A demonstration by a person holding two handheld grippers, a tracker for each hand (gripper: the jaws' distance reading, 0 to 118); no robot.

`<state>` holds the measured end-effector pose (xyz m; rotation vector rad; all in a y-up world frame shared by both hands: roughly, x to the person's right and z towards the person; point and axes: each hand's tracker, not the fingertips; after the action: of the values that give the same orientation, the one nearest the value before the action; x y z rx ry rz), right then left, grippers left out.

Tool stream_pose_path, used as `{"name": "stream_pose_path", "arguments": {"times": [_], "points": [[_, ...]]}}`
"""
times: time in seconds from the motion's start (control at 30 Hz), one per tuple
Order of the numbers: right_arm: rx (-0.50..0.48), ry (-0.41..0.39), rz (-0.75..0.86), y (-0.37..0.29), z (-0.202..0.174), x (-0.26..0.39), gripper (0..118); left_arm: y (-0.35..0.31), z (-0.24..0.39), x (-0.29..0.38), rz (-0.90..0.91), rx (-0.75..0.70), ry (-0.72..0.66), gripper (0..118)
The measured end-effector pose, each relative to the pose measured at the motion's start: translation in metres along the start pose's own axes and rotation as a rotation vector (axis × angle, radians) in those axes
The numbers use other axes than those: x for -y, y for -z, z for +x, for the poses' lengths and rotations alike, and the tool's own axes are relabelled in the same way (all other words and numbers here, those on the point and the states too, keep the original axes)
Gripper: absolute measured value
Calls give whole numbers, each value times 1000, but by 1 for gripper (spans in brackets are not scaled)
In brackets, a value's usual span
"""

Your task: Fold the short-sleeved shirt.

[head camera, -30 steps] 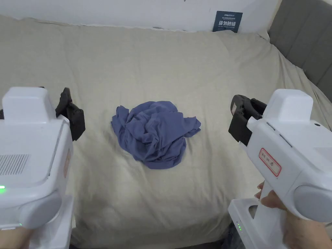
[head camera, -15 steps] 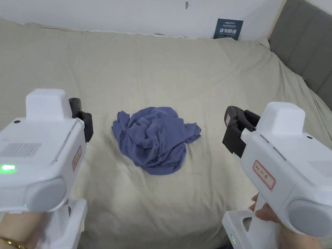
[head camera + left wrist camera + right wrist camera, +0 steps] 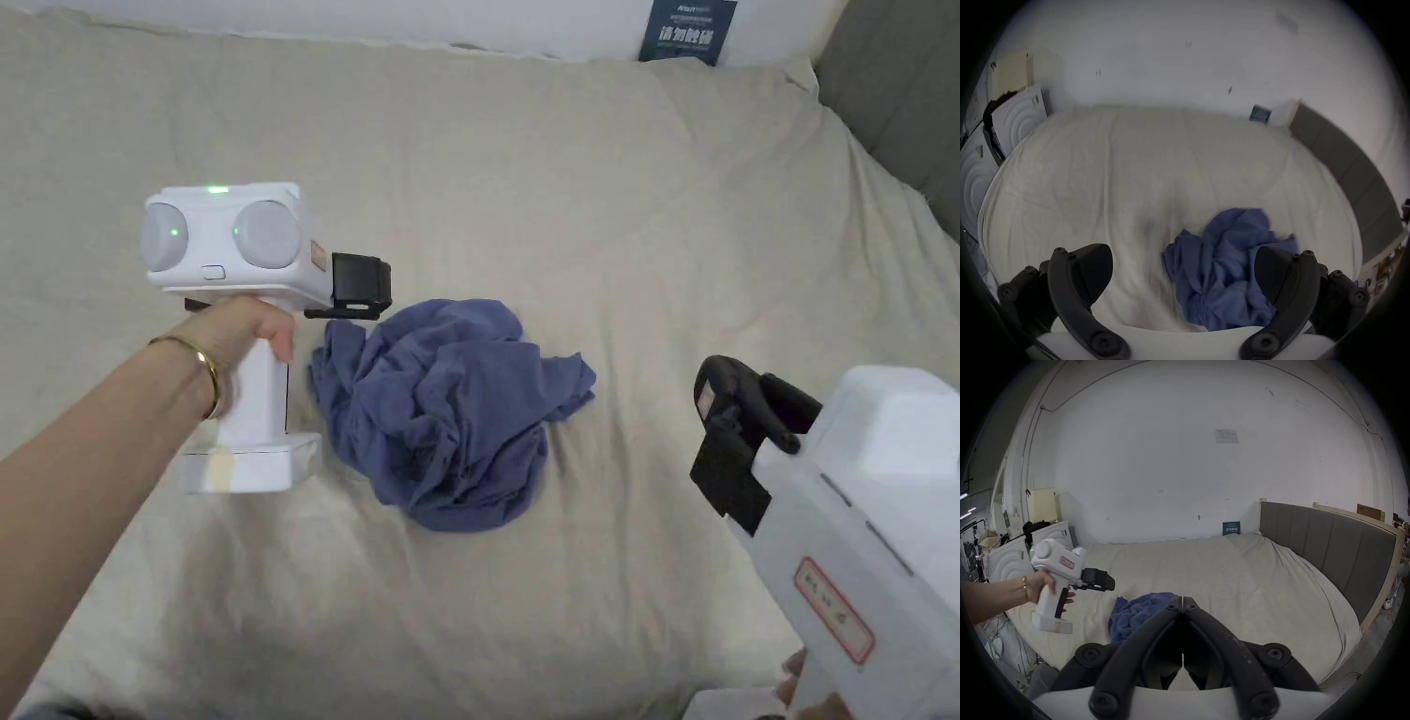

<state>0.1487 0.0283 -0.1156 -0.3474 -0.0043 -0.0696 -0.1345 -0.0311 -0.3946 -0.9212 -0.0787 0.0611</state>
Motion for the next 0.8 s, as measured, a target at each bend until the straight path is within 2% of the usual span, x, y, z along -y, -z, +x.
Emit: {"name": "stream_pose_path", "arguments": {"times": [0.17, 0.2, 0.23, 0.3, 0.47, 0.7, 0.73, 0.77, 0.8], "points": [[32, 26, -64, 26, 12, 8, 2, 59, 8, 2, -151, -86, -55, 115], [37, 29, -72, 30, 14, 9, 2, 66, 10, 3, -158, -78, -59, 100], [37, 32, -83, 33, 16, 10, 2, 72, 8, 3, -167, -59, -54, 78], [43, 41, -91, 37, 18, 12, 2, 79, 13, 5, -181, -36, -17, 9], [48, 50, -115, 46, 20, 14, 2, 70, 12, 3, -162, -15, 9, 8], [41, 21, -148, 71, 18, -8, 3, -12, -19, 3, 53, 126, -24, 8], [38, -1, -144, 79, 19, -15, 10, -24, -25, 5, 75, 137, -38, 8], [35, -21, -147, 88, 19, -21, 24, -30, -28, 7, 102, 136, -52, 8], [27, -55, -198, 101, 18, -28, 62, -40, -33, 10, 131, 140, -59, 8]]}}
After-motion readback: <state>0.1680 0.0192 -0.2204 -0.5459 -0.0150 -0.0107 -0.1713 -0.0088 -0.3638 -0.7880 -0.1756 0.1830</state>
